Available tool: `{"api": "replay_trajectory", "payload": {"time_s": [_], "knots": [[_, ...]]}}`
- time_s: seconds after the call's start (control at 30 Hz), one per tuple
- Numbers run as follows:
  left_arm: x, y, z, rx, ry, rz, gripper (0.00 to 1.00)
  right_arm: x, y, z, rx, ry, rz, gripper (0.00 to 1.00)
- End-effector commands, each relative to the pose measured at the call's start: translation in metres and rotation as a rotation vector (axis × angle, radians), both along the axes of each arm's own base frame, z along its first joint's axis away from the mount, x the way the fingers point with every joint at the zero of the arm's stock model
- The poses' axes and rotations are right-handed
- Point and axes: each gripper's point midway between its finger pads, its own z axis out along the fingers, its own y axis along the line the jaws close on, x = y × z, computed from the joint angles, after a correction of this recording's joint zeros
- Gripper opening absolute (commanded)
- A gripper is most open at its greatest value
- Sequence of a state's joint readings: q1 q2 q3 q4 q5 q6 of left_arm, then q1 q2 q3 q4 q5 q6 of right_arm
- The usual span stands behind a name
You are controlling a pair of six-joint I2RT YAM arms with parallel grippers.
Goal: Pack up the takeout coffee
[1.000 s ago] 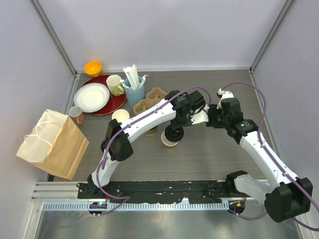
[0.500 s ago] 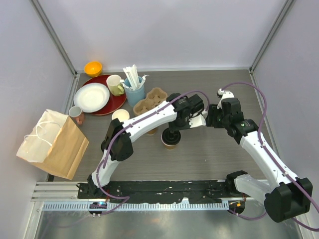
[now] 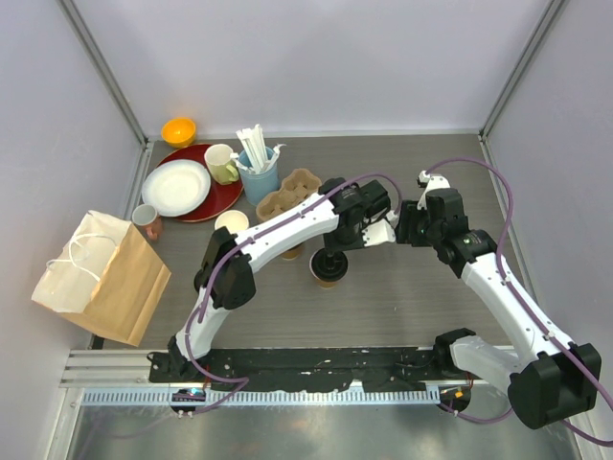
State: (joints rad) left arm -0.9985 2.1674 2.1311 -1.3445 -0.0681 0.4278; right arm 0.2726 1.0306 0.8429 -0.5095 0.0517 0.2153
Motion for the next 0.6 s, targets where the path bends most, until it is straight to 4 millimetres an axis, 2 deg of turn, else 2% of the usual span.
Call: {"api": "replay_trajectory", "payload": {"time_s": [0.0,0.27,0.43,0.57], "knots": [[-0.027,0.051,0.014,0.173,0.124,-0.001,0.0,0.002,0.0,0.012,0.009,-0.045,0.008,0.56],[-0.032,0.053,0.017,0.159,0.144,-0.002,0.0,0.003,0.001,0.012,0.011,-0.043,0.016,0.55],[-0.033,0.059,0.007,0.195,0.163,-0.001,0.0,0.002,0.002,0.012,0.015,-0.045,0.023,0.55],[-0.035,0.055,0.003,0.184,0.176,0.0,0.0,0.001,0.002,0.011,0.016,-0.042,0.022,0.56]]}}
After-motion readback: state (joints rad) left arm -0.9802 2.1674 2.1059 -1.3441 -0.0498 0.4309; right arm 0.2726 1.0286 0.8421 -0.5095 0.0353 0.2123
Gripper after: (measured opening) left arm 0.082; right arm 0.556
